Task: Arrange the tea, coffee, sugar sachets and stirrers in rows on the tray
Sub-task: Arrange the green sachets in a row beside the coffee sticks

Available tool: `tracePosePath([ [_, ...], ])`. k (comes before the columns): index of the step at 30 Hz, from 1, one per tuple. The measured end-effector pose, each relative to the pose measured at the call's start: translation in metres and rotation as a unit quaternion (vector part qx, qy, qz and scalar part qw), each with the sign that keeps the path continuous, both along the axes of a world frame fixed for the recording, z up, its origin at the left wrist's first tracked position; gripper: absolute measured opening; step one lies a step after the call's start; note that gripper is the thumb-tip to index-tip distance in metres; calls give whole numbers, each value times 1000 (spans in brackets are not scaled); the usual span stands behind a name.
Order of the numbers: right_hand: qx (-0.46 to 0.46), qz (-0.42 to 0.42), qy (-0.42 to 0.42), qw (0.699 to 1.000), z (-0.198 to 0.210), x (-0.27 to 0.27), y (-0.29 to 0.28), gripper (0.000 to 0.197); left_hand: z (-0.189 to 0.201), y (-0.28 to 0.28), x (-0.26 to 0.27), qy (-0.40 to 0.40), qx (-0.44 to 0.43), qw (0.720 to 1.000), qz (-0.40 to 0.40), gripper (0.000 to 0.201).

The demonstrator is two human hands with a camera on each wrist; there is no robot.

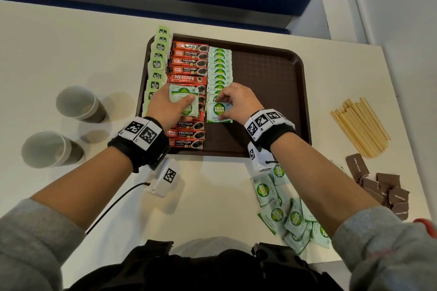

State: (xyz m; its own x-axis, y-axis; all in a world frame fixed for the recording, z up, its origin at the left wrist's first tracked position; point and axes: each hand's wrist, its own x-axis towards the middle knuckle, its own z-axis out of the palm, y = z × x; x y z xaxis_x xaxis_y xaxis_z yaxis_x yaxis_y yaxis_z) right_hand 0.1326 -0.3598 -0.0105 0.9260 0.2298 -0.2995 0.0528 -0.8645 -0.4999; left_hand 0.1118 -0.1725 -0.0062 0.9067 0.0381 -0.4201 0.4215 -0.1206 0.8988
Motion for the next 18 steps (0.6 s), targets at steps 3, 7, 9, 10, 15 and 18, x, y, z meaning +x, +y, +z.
tracePosePath([
  [3, -4, 6, -3, 1000, 1, 1, 2, 43, 0, 0, 0, 3, -2, 1000, 2, 19],
  [7, 0, 2, -7, 1000, -2, 1, 2, 42, -1, 0, 1, 9, -5, 1000, 6, 20],
  [9, 7, -3, -8, 1000, -3, 0, 1, 42, -2, -1, 1, 15, -4, 1000, 3, 20],
  [10, 12, -5, -8, 1000, -4, 0, 1, 42, -2, -1, 1, 17, -2, 1000, -2, 21],
  [15, 28, -10, -12, 1000, -3, -1, -3, 43, -3, -2, 1, 29, -9, 999, -21, 27],
  [18, 37, -17, -20, 999, -1, -1, -4, 37, -3, -1, 0, 33, -15, 999, -36, 36],
])
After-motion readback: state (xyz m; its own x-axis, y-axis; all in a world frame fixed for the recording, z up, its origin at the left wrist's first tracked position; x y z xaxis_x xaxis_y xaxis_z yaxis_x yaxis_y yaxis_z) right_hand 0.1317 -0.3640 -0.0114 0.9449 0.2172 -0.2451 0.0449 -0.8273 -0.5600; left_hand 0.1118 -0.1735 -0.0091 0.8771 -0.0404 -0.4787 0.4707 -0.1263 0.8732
